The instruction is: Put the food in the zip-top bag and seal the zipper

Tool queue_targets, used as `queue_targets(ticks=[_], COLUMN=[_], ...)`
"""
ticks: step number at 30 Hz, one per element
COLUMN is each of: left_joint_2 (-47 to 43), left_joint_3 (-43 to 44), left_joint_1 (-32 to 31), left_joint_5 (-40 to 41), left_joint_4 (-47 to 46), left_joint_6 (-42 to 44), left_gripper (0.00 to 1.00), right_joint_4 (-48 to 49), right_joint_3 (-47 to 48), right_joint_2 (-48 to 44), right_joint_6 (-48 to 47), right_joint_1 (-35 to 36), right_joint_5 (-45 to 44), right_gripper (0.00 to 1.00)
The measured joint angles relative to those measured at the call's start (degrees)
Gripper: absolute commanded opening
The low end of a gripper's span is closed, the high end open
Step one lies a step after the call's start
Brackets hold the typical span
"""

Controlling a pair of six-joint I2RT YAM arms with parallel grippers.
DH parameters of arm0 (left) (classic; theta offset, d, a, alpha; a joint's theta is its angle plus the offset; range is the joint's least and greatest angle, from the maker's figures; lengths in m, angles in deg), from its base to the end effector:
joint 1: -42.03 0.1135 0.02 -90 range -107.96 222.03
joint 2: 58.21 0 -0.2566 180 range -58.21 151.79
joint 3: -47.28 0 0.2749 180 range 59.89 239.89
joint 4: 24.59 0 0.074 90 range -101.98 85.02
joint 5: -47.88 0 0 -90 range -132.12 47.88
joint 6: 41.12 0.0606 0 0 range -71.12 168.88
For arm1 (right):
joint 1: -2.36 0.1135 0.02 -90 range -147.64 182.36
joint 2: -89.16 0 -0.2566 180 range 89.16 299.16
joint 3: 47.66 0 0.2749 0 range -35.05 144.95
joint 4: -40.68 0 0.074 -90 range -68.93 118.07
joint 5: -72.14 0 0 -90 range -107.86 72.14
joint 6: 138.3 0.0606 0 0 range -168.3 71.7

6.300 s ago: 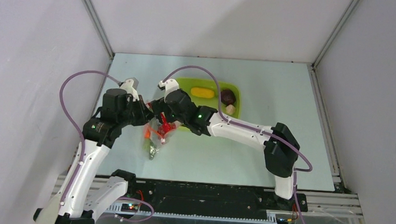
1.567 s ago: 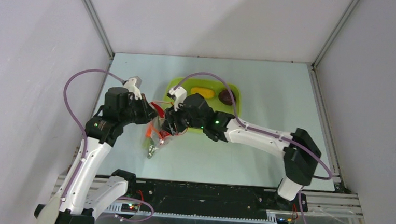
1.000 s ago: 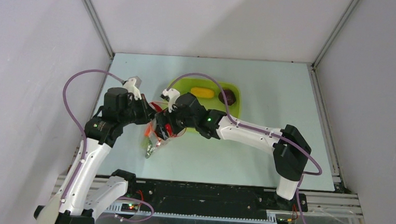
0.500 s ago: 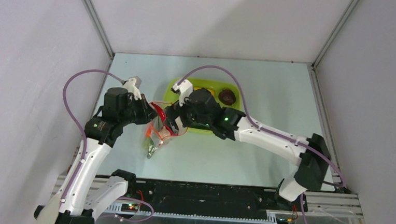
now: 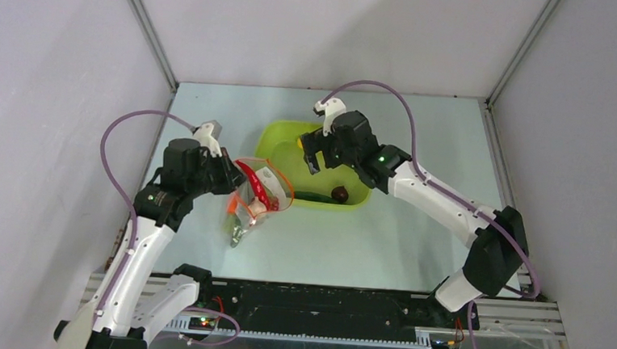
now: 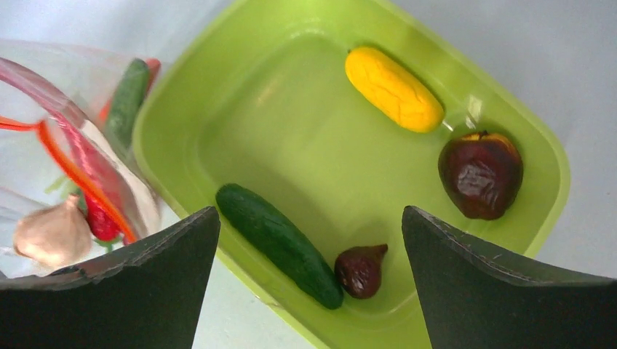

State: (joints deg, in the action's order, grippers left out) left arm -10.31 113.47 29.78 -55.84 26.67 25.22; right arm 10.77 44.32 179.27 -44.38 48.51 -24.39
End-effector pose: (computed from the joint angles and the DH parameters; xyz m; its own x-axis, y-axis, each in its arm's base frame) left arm 0.2124 -0.0608 0.3179 -0.6479 -0.2583 -0.7166 0.1535 0.8772 -0.4549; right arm 0.2916 0.2936 0.3160 -0.3691 -0.2862 -0.8842 -0.6232 0.7821 0.0070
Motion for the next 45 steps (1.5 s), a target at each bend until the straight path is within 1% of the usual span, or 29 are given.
queue_targets(ticks=[7, 11, 16, 19, 25, 27, 32, 35, 41, 45], left_joint_2=[-1.9, -3.7, -4.0, -3.9, -3.6, -3.4, -2.8, -2.4, -1.7, -0.2], left_joint_3=[-2.2, -1.7, -0.6, 0.2, 1.7, 1.7, 1.7, 2.1, 2.5, 2.7], left_joint_1=[0.0, 0.0, 0.0, 0.0, 0.0, 0.0, 0.0, 0.0, 0.0, 0.0], left_joint_5=[-0.3, 1.2, 1.6, 2.2, 2.6, 2.6, 2.4, 1.9, 1.5, 1.2], left_joint_4=[-0.8, 1.6, 4.1, 5.8, 6.8, 7.0, 6.9, 7.0, 6.9, 6.8], left_joint_6=[1.7, 4.5, 7.0, 7.9, 9.2, 9.2, 9.1, 9.2, 9.2, 9.2], left_gripper=[0.0, 0.0, 0.0, 0.0, 0.0, 0.0, 0.0, 0.0, 0.0, 0.0], right_joint_4=[-3.8, -4.7, -9.1, -13.9, -18.4, -19.5, -19.4, -19.8, -22.0, -21.3], right_joint_3=[0.0, 0.0, 0.1, 0.1, 0.6, 1.6, 5.7, 5.7, 4.4, 3.9], right_joint_2=[4.7, 9.2, 13.1, 13.5, 13.4, 13.7, 15.5, 15.5, 15.8, 17.4], right_joint_6=[-2.0, -2.6, -5.0, -11.4, -26.1, -29.3, -33.3, -37.4, -50.0, -54.5], right_joint_1=[-3.4, -4.8, -5.0, -4.4, -4.2, -4.6, -6.8, -7.8, -8.4, -8.5], right_joint_5=[2.5, 3.4, 7.9, 11.1, 12.2, 12.2, 15.1, 17.5, 19.5, 20.1], right_gripper=[1.0, 0.99, 1.0, 1.0, 0.99, 0.99, 0.99, 0.99, 0.99, 1.0])
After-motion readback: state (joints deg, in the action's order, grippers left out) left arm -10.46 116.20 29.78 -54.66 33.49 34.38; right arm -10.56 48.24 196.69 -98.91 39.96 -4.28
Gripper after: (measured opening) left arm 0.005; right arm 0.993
